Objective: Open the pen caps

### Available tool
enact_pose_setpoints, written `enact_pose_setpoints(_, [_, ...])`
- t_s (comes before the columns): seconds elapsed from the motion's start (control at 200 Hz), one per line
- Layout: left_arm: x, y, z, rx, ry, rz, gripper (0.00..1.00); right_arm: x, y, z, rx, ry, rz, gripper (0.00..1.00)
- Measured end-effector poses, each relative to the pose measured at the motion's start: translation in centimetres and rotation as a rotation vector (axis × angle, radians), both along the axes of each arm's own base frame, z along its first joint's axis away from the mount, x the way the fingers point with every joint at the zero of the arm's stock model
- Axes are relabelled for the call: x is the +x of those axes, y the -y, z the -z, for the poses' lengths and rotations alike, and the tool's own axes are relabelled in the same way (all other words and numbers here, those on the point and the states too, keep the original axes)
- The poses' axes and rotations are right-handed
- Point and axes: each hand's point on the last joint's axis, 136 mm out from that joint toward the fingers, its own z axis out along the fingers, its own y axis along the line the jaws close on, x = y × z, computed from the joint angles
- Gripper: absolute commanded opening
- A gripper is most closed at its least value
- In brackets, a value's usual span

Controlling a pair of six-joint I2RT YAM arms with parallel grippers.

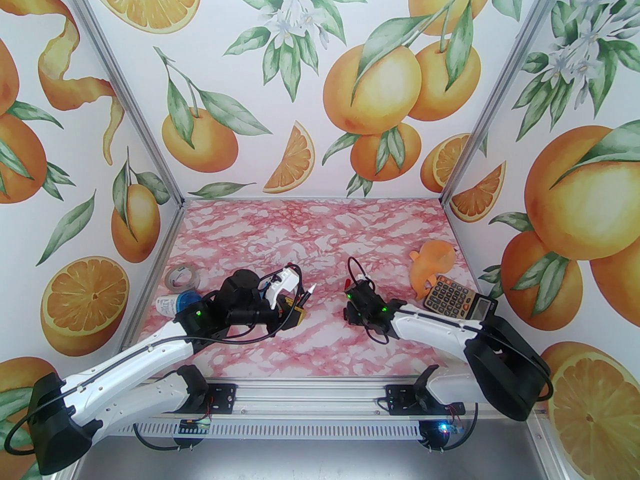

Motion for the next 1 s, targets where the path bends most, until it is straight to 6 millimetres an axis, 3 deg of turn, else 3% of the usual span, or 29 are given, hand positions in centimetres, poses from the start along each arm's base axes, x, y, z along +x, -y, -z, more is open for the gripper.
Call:
enact_pose_setpoints(0.761, [0.4,0.2,-0.4,-0.020,-0.012,-0.022,0.00,0.5,0.1,0.1,-0.032,0.006,0.000,0.29])
enact_pose_setpoints(1.001, [2.5,-0.8,0.1,0.016,-0.008,-0.173,0.01,0.7,0.0,-2.7,0.001,0.076,-0.026,0.32])
